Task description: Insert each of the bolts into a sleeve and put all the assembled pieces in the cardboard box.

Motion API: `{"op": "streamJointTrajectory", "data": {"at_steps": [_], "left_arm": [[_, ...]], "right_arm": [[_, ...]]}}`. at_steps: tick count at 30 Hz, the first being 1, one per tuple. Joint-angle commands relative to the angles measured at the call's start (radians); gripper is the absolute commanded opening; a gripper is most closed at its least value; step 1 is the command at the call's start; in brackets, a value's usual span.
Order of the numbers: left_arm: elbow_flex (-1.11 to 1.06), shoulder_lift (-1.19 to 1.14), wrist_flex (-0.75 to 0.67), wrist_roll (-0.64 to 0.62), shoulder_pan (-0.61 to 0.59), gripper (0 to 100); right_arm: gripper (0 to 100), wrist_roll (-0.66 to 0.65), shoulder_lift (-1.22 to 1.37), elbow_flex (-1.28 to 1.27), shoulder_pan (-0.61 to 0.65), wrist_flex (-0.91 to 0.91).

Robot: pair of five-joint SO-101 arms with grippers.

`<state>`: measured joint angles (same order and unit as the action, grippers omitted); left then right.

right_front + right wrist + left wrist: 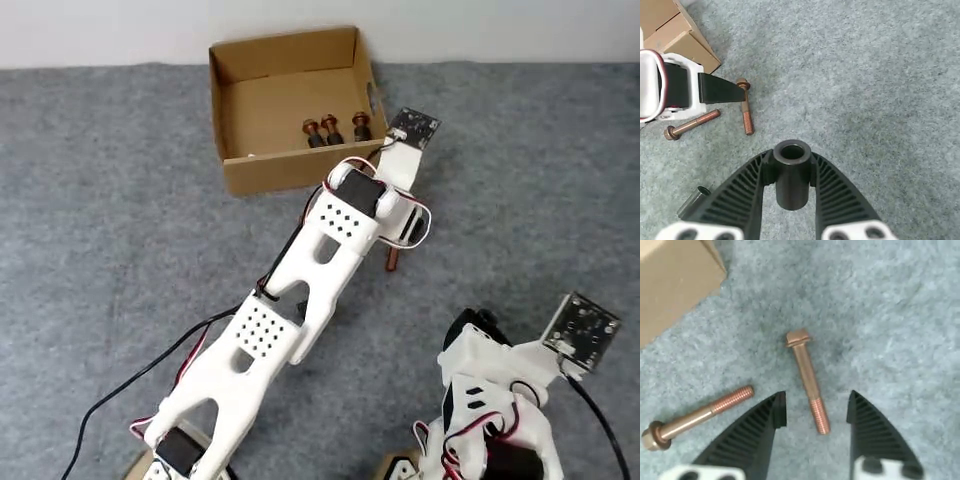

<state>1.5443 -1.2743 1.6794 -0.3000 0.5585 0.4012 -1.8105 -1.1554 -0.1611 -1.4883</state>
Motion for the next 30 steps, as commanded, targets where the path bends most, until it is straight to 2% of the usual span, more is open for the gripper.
{"op": "streamJointTrajectory", "data": {"at_steps": [1, 5, 9, 20, 24, 30], "left_arm": [[0.035, 0.078, -0.020, -0.012, -0.077, 22], [0.030, 0.078, -0.018, 0.017, -0.183, 22], [-0.053, 0.080, -0.018, 0.038, -0.239, 22], [-0.266, 0.080, -0.018, 0.038, -0.259, 22], [-0.318, 0.080, 0.075, 0.080, -0.276, 22], [-0.369, 0.155, 0.078, 0.133, -0.298, 9]], "right_arm": [[0.8, -0.003, 0.001, 0.005, -0.002, 0.018], [0.8, -0.003, 0.001, 0.005, -0.002, 0.018], [0.8, -0.003, 0.001, 0.005, -0.002, 0.018], [0.8, -0.003, 0.001, 0.005, -0.002, 0.016], [0.8, -0.003, 0.001, 0.005, -0.002, 0.016], [0.8, -0.003, 0.001, 0.005, -0.002, 0.016]]}}
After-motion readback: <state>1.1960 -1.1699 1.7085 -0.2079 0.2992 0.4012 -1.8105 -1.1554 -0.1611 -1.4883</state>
